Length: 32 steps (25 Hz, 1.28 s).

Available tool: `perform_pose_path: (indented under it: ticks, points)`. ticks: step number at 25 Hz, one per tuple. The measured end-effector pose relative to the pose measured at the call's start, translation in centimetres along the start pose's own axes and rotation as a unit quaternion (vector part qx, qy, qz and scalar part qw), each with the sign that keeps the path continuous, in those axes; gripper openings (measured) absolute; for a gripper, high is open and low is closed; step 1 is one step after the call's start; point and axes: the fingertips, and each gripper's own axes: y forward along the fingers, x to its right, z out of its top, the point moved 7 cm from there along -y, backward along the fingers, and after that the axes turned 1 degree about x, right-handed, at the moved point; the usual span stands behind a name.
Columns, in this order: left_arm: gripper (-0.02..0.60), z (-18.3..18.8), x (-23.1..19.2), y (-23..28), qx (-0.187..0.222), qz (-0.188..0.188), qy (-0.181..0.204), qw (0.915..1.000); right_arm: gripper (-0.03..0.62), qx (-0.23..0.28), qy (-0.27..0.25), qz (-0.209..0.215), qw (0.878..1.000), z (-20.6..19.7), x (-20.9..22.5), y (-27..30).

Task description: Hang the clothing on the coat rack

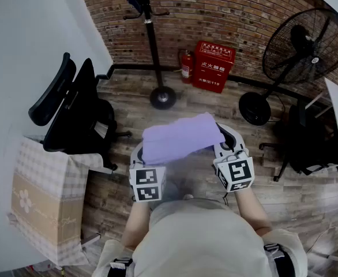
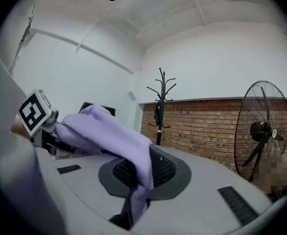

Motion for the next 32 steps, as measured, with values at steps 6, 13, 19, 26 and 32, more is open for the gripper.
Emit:
perform_pose_path:
  ticks: [6,13,19,26,32]
  points:
    - [0.127,0.5,1.2,-2.9,0.016,0.01,0.006,0.9998,0.017,0.011,0.023,-0.005,1.0,0.6,-0.8,-2.9]
    - [0.127,-0.2,1.9,-4.1,0.014,0.003,-0.007,0.9999,0.017,0.016,0.042,-0.01,0.999,0.4,-1.3,-4.4]
    - [0.127,-0.7,2.0,-4.5,0.014,0.0,-0.011,0.9998,0.017,0.01,0.04,-0.007,0.999,0.1,-1.7,-4.9]
    - [0.127,-0.7,2.3,-4.5,0.018,0.0,-0.016,0.9997,0.017,0.013,0.04,0.0,0.999,0.2,-1.5,-4.9]
    - [0.127,-0.5,2.6,-4.6,0.02,0.003,-0.019,0.9996,0.017,0.015,0.053,0.008,0.998,0.1,-1.2,-5.0]
